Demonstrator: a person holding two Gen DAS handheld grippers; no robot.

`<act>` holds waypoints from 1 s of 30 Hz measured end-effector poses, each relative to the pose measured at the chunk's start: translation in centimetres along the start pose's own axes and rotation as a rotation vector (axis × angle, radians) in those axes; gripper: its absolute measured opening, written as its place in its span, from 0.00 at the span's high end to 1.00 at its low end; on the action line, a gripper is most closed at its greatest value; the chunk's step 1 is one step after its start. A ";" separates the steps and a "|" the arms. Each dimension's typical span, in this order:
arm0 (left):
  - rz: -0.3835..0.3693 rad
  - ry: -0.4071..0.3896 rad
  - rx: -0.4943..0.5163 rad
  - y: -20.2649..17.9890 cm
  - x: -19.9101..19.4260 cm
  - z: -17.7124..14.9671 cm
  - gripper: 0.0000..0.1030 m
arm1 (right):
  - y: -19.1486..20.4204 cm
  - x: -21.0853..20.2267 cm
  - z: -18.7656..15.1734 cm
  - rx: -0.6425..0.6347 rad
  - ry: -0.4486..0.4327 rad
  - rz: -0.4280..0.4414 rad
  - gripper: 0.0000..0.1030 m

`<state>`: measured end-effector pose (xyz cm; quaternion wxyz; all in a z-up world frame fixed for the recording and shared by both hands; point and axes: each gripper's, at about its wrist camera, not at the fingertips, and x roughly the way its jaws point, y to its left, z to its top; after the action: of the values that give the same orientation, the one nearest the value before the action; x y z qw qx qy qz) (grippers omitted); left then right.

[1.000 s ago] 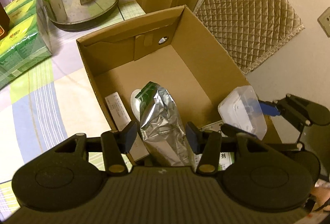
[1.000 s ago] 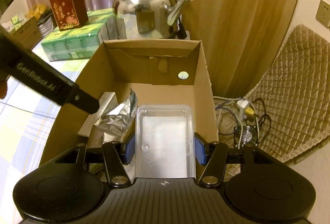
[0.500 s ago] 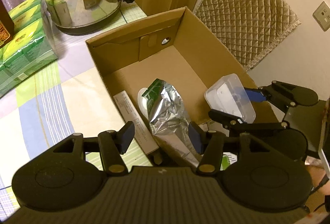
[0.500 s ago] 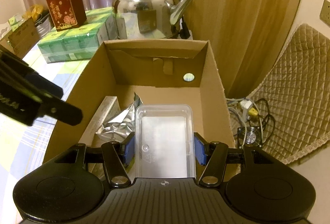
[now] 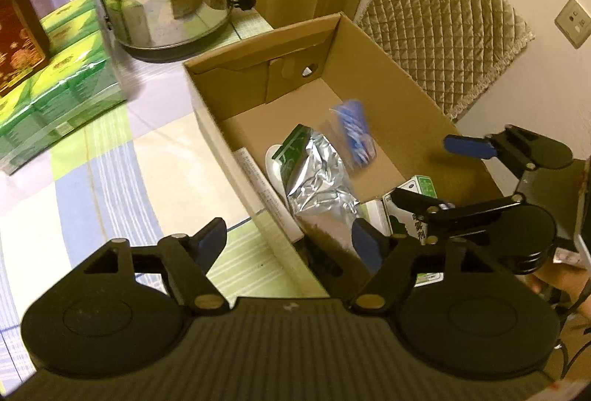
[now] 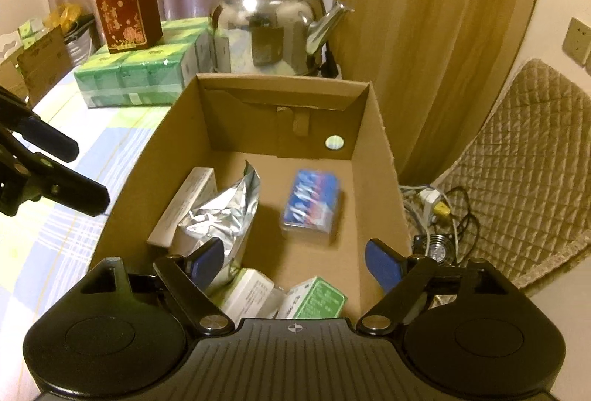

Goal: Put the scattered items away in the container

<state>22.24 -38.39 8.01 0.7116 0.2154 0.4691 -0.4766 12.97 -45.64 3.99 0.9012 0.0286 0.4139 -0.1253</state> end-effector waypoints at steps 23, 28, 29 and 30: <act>0.089 -0.351 -0.037 -5.1 -11.0 -14.3 0.01 | 3.9 -15.5 -9.2 0.111 -0.163 0.012 0.02; 0.115 -0.373 -0.047 -7.6 -12.5 -17.2 0.01 | 4.3 -18.0 -11.3 0.179 -0.165 0.009 0.02; 0.123 -0.376 -0.039 -8.2 -12.8 -17.7 0.01 | 4.4 -18.3 -11.6 0.192 -0.159 0.012 0.02; 0.128 -0.380 -0.033 -8.8 -13.0 -18.2 0.01 | 4.4 -18.7 -12.0 0.204 -0.155 0.018 0.02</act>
<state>4.73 -22.49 12.12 0.8196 0.1393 0.3193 -0.4548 -6.49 -35.79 9.99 0.9240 0.1141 0.3276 -0.1607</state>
